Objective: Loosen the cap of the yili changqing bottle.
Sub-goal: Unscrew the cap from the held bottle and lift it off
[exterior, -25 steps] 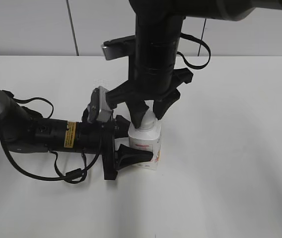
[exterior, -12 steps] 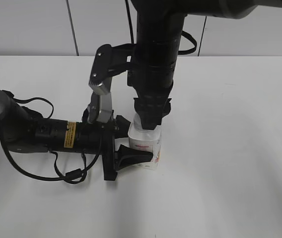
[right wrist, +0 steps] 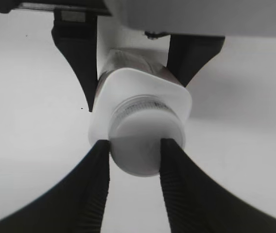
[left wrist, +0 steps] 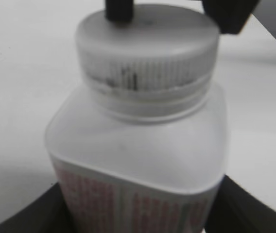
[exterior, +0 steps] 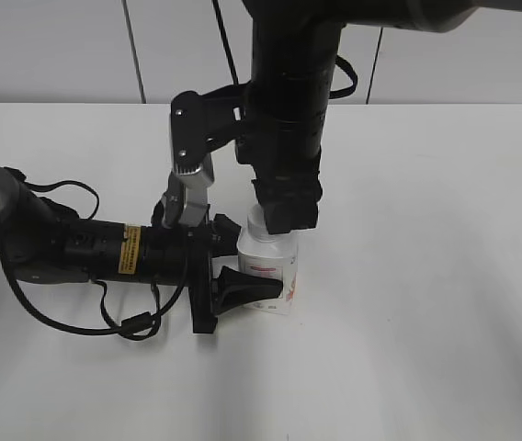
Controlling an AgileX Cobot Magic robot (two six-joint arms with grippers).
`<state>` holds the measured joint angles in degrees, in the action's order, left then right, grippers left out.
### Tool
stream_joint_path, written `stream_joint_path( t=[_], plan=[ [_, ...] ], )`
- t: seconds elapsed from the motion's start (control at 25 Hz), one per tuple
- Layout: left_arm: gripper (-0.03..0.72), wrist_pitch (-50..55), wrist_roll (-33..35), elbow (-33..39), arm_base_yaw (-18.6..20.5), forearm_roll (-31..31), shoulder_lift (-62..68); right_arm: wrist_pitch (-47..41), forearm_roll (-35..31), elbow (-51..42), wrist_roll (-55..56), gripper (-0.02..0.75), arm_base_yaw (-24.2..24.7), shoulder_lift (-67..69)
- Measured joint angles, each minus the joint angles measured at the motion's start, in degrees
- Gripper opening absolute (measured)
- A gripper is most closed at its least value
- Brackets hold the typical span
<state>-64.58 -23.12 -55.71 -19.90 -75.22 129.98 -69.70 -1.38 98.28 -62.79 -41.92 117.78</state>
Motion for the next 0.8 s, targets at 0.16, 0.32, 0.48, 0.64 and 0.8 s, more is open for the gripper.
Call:
stream_joint_path(
  t=[0.16,0.32,0.48,0.64,0.8],
  plan=[
    [0.417,-0.1,0.0,0.0,0.0,0.0,0.0,-0.2,0.2,1.6,5.7,0.44,0.0,0.3],
    [0.417,-0.1,0.1,0.0,0.0,-0.2,0.0,-0.2,-0.1,4.6,10.7,0.562,0.0,0.3],
    [0.415,-0.1,0.1,0.0,0.0,-0.3,0.0,-0.2,-1.8,5.6,23.5,0.575,0.0,0.0],
    [0.415,-0.2,0.1,0.0,0.0,-0.6,0.0,-0.2,-1.8,5.7,44.5,0.575,0.0,-1.0],
    [0.415,-0.2,0.1,0.0,0.0,-0.6,0.0,-0.2,-0.4,5.7,66.8,0.575,0.0,-1.2]
  ],
)
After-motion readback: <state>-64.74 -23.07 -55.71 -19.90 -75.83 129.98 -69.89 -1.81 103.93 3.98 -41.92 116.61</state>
